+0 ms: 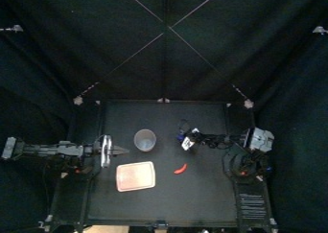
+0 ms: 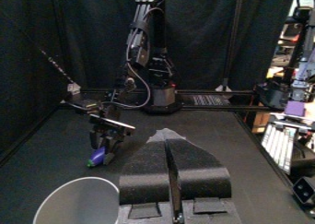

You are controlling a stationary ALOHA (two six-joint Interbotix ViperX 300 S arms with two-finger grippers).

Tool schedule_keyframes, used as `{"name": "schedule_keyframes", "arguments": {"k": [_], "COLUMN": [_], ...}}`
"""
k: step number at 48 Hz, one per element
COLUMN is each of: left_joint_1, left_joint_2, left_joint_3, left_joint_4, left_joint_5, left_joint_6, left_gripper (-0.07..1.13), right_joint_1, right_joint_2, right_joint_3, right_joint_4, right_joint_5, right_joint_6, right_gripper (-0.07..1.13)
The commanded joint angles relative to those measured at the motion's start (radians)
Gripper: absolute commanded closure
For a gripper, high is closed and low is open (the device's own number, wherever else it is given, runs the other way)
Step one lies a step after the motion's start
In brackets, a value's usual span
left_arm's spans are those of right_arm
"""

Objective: Pick the eggplant then place it on the pink plate
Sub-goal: Place eggplant on the pink plate

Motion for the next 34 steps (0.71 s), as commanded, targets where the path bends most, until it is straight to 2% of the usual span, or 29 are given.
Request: {"name": "schedule_keyframes", "arguments": {"k": [1, 6, 22, 34], "left_joint_1": [0.002, 0.002, 0.002, 0.002], "left_joint_2": [0.003, 0.003, 0.002, -0.002], "left_joint_3": [-0.012, -0.011, -0.009, -0.008], "left_joint_4": [0.002, 0.002, 0.0, 0.002], "left_joint_5": [-0.003, -0.003, -0.003, -0.003], "left_joint_6": [0.002, 0.002, 0.003, 0.002], "left_gripper": [1.08, 1.08, 1.08, 1.08], "right_joint_1": [0.003, 0.021, 0.351, 0.477], "right_joint_2": [-0.026, -0.048, -0.078, 0.084], "right_joint_3": [-0.012, -0.026, -0.275, -0.499], "right_joint_4": [0.0, 0.002, -0.017, -0.083], "right_joint_5": [0.006, 0.023, 0.095, 0.1], "right_joint_6": [0.0, 0.003, 0.0, -0.003], "right_gripper": [0.48, 0.6, 0.59, 0.59]}}
